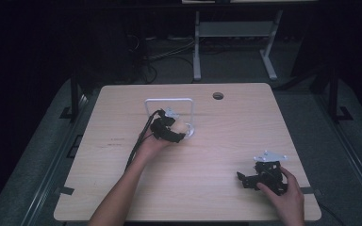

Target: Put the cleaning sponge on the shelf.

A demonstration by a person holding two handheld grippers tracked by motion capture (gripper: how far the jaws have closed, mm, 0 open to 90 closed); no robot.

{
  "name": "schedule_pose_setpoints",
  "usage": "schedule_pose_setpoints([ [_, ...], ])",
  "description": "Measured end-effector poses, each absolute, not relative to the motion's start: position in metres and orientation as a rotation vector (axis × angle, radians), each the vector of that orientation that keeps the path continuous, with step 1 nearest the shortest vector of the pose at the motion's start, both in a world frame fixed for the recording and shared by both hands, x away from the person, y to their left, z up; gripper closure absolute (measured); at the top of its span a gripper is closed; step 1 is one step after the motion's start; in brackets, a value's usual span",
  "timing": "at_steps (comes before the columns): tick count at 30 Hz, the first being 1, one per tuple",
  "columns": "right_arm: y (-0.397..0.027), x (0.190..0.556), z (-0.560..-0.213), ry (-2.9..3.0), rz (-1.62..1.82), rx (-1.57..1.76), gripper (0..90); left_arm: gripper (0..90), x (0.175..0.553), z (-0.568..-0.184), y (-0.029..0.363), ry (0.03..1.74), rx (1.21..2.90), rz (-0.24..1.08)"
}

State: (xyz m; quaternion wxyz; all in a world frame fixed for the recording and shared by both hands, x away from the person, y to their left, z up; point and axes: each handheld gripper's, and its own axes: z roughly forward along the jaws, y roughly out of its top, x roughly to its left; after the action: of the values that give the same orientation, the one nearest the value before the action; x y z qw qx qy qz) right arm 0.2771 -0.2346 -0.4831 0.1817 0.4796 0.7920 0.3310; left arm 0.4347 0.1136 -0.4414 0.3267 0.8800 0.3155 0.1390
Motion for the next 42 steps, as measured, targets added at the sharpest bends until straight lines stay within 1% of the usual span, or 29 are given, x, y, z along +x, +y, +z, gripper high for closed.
schedule_pose_setpoints([
  [22,-0.235,0.277,-0.483,2.236,0.935,1.354,0.7,25.8,0.441,-0.449,0.110,0.819,2.342,0.347],
  [33,-0.235,0.277,-0.483,2.236,0.934,1.354,0.7,22.1,0.439,-0.441,0.115,0.846,2.288,0.351],
  [42,-0.235,0.277,-0.483,2.236,0.934,1.354,0.7,22.1,0.436,-0.430,0.121,0.844,2.251,0.372],
])
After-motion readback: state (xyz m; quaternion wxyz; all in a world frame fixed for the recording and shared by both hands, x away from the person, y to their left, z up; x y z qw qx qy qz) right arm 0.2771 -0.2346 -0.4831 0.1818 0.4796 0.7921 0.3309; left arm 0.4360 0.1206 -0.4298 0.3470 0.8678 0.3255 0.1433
